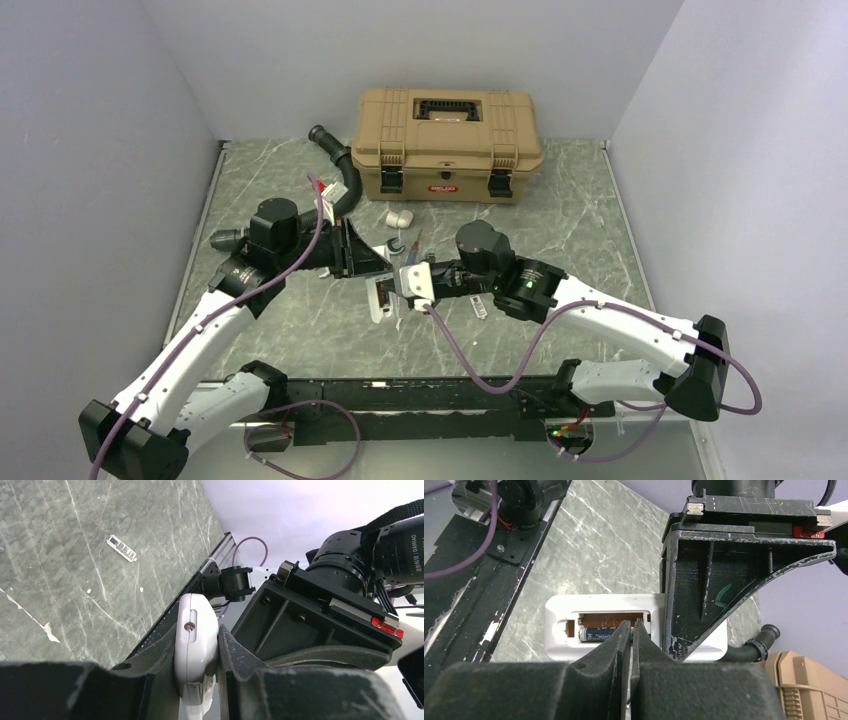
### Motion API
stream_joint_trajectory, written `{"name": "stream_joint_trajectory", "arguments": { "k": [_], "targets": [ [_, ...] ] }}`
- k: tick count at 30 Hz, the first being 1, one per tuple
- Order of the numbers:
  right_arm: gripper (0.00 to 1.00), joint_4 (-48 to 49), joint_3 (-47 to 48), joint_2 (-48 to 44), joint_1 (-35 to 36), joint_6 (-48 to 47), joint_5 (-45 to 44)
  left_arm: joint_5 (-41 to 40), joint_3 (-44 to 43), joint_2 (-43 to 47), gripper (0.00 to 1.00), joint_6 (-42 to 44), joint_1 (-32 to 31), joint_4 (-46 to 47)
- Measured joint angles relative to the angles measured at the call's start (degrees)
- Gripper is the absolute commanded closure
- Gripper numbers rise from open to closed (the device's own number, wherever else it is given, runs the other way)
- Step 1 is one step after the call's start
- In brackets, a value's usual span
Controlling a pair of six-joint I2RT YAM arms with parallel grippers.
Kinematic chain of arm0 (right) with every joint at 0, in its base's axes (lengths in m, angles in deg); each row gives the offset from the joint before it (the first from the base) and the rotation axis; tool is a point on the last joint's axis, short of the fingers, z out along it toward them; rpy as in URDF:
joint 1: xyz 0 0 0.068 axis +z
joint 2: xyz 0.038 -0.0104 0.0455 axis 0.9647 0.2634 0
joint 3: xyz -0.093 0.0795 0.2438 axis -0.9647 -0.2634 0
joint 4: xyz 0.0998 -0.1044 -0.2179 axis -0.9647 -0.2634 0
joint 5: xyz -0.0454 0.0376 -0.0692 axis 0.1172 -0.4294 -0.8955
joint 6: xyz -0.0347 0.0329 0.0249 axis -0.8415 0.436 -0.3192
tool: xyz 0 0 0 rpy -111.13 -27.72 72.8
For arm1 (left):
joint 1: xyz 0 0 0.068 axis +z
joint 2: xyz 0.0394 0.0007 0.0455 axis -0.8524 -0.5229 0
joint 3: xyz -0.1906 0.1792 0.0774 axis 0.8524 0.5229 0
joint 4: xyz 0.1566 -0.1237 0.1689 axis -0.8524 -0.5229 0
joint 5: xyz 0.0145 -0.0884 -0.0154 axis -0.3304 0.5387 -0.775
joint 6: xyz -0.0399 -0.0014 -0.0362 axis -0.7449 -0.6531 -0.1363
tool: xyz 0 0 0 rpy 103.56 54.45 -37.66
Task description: Load the batteries into the remote control
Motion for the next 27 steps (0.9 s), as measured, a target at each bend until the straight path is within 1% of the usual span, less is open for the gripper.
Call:
{"name": "stream_joint_trajectory", "arguments": {
  "k": [18, 23, 27],
  "targets": [
    [0.95, -2.05, 0.61, 0.15, 1.62, -1.55, -4.85, -1.4, 0.0, 0.0, 1.0, -0.04, 0.0, -0.37],
    [0.89, -1.88, 0.13, -0.57, 1.73, -1.16, -5.07, -1.4, 0.0, 0.0, 1.0, -0.07, -0.09, -0.33],
    [0.82, -1.09, -0.57, -1.36, 1.73, 0.2, -4.94, -1.4, -0.02, -0.17, 1.0, -0.02, -0.28, -0.39]
  ]
}}
